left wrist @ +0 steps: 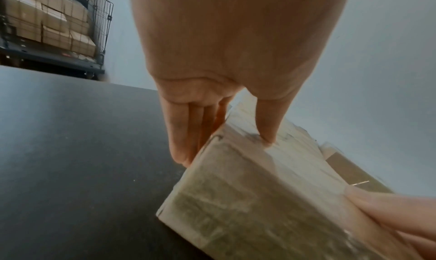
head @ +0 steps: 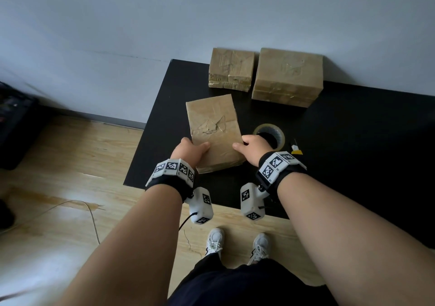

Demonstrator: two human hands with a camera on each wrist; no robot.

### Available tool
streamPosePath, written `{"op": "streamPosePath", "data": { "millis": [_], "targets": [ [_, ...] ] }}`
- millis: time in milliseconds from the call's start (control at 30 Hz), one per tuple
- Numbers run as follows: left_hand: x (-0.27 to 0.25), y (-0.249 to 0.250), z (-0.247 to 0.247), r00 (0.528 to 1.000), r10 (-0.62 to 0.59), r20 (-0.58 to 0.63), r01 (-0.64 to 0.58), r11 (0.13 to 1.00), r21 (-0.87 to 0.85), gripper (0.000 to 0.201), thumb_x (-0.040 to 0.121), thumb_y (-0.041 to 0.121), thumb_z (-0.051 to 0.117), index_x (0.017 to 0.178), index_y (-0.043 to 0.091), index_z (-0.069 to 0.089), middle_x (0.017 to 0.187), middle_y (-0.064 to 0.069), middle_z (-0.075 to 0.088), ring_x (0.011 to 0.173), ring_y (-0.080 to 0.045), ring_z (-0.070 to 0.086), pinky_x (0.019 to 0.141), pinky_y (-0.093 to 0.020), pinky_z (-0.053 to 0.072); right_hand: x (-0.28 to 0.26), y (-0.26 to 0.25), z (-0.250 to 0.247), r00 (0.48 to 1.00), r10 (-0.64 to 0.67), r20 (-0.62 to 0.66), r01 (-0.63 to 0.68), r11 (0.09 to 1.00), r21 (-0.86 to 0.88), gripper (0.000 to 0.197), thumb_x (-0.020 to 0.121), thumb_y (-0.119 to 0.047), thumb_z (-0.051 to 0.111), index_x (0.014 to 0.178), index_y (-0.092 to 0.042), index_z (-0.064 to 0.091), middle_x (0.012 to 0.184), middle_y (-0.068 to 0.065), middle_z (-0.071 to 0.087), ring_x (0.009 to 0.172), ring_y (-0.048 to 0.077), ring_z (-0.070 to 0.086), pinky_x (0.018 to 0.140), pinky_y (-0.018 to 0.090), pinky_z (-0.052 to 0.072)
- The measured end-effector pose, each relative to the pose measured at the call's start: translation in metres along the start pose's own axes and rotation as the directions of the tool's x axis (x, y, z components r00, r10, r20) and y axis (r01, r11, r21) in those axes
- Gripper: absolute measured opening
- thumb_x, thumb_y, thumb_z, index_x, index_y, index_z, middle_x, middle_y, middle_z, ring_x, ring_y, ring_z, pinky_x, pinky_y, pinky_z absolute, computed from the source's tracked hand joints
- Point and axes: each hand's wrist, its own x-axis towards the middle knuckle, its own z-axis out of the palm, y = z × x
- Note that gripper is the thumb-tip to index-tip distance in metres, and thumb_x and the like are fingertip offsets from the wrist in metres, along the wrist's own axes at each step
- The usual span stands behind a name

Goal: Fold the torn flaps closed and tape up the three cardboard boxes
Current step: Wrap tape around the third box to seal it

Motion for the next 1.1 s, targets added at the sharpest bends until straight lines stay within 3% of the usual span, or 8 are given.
{"op": "streamPosePath", "data": {
  "millis": [100, 233, 433, 567, 667, 800, 1000, 1100],
  "targets": [
    [0.003, -0.002, -0.004, 0.999, -0.026, -0.025, 0.025, 0.998, -0.056, 0.069, 0.09, 0.052, 0.058, 0.139, 0.008, 0.037, 0.129, -0.008, 0.056, 0.111, -0.026, 0.058, 0.083, -0.034, 0.048, 0.0, -0.008, -0.001, 0.999, 0.024, -0.021, -0.023, 1.0, 0.005, 0.047, 0.099, -0.037, 0.052, 0.138, -0.011, 0.049, 0.133, 0.009, 0.057, 0.118, 0.026, 0.056, 0.095, 0.037, 0.046],
    [0.007, -0.003, -0.002, 0.997, 0.052, 0.048, -0.053, 0.998, 0.023, 0.066, 0.094, 0.055, 0.049, 0.138, 0.007, 0.043, 0.131, -0.01, 0.057, 0.115, -0.027, 0.057, 0.086, -0.033, 0.046, 0.002, -0.014, 0.001, 0.993, 0.097, -0.066, -0.09, 0.991, 0.098, 0.054, 0.094, -0.03, 0.061, 0.14, -0.018, 0.038, 0.128, 0.006, 0.055, 0.105, 0.023, 0.058, 0.08, 0.032, 0.044],
    [0.015, 0.001, -0.01, 0.99, 0.113, 0.089, -0.118, 0.991, 0.055, 0.06, 0.098, 0.047, 0.047, 0.143, 0.008, 0.038, 0.138, -0.011, 0.052, 0.123, -0.028, 0.051, 0.095, -0.034, 0.04, 0.006, -0.015, -0.006, 0.989, 0.083, -0.124, -0.073, 0.994, 0.082, 0.015, 0.084, -0.019, 0.065, 0.095, -0.01, 0.066, 0.097, 0.01, 0.068, 0.087, 0.027, 0.065, 0.083, 0.043, 0.056],
    [0.019, 0.009, -0.018, 0.975, 0.191, 0.112, -0.205, 0.97, 0.133, 0.051, 0.1, 0.038, 0.048, 0.143, 0.012, 0.039, 0.134, -0.01, 0.054, 0.121, -0.027, 0.052, 0.091, -0.031, 0.038, 0.006, -0.009, -0.005, 0.986, 0.134, -0.103, -0.121, 0.985, 0.127, 0.022, 0.087, -0.023, 0.057, 0.084, -0.005, 0.07, 0.08, 0.012, 0.072, 0.079, 0.03, 0.069, 0.08, 0.045, 0.058],
    [0.022, 0.013, -0.027, 0.961, 0.217, 0.173, -0.253, 0.941, 0.224, 0.045, 0.1, 0.035, 0.048, 0.139, 0.013, 0.044, 0.129, -0.008, 0.057, 0.117, -0.026, 0.054, 0.092, -0.032, 0.039, 0.01, -0.012, -0.012, 0.94, 0.092, -0.329, -0.093, 0.996, 0.011, 0.027, 0.089, -0.035, 0.062, 0.1, -0.01, 0.059, 0.1, 0.009, 0.062, 0.091, 0.027, 0.062, 0.074, 0.035, 0.048],
    [0.022, 0.011, -0.031, 0.952, 0.23, 0.202, -0.276, 0.93, 0.244, 0.042, 0.099, 0.037, 0.049, 0.135, 0.016, 0.048, 0.123, -0.006, 0.06, 0.112, -0.023, 0.057, 0.092, -0.032, 0.042, 0.025, -0.022, -0.023, 0.939, 0.016, -0.344, -0.001, 0.999, 0.042, 0.077, 0.085, -0.032, 0.073, 0.148, -0.016, 0.032, 0.151, 0.008, 0.035, 0.136, 0.027, 0.038, 0.108, 0.039, 0.036],
    [0.011, -0.008, -0.027, 0.999, -0.046, -0.016, 0.049, 0.979, 0.199, 0.092, 0.077, 0.076, 0.054, 0.14, 0.012, 0.035, 0.124, -0.01, 0.058, 0.108, -0.029, 0.06, 0.08, -0.039, 0.049, 0.036, -0.029, -0.02, 0.976, 0.048, -0.214, -0.066, 0.995, -0.076, 0.089, 0.082, -0.033, 0.078, 0.152, -0.015, 0.025, 0.152, 0.009, 0.028, 0.136, 0.03, 0.039, 0.108, 0.042, 0.038],
    [0.008, -0.007, -0.027, 0.979, -0.16, -0.123, 0.16, 0.987, -0.009, 0.089, 0.076, 0.07, 0.062, 0.135, 0.009, 0.035, 0.121, -0.012, 0.058, 0.102, -0.031, 0.061, 0.082, -0.042, 0.054, 0.035, -0.037, -0.017, 0.969, 0.091, -0.231, -0.132, 0.976, -0.171, 0.084, 0.081, -0.043, 0.076, 0.147, -0.015, 0.032, 0.146, 0.012, 0.032, 0.133, 0.031, 0.04, 0.104, 0.044, 0.04]
  ]
}}
